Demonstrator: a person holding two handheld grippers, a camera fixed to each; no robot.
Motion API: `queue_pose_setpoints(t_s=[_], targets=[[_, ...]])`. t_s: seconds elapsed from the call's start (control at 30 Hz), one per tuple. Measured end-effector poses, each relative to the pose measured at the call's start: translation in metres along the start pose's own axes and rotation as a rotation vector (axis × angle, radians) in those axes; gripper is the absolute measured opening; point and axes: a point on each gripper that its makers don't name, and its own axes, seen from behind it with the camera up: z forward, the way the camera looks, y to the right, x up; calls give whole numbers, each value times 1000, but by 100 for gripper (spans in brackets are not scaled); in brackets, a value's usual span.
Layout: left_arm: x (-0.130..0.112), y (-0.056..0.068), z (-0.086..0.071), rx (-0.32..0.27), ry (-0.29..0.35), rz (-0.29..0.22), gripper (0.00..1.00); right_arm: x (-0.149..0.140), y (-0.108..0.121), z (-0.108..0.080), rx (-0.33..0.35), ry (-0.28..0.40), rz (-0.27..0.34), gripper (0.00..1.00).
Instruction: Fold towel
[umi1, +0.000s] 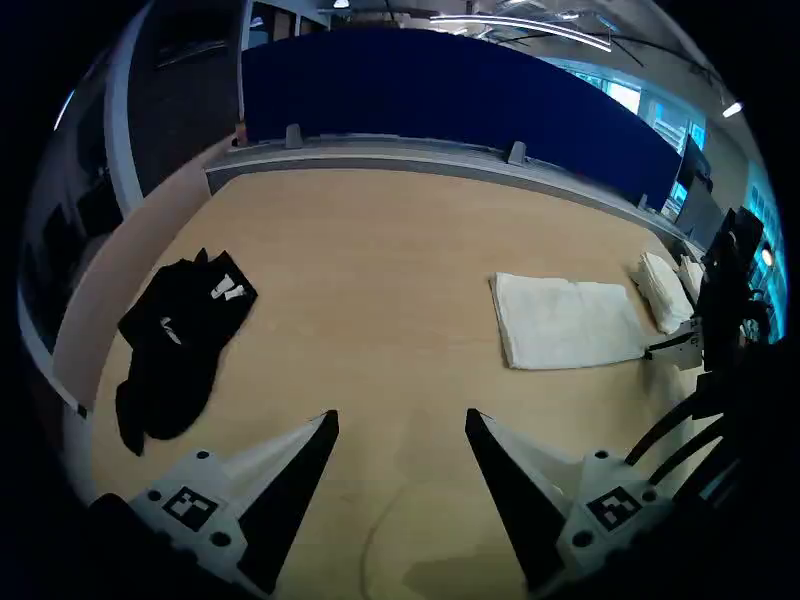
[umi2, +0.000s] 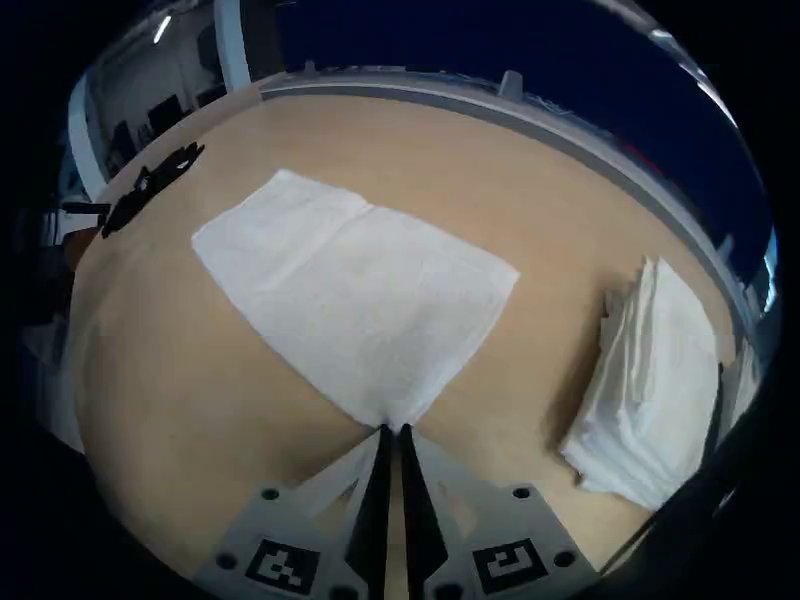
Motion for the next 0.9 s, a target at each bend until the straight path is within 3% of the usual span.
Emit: queue_pose_setpoints(t_s=[0.4,0.7,0.9], targets=[[-3,-5,-4,3,-2,-7,94,20,-2,-16,-8,32,-7,5],[0,-6,-9,-5,6,-10,94,74,-7,-43,-11,95,-50,5],[2,-8,-11,-11,18,-17,94,110,-14,-50,-13,114,-108,5]])
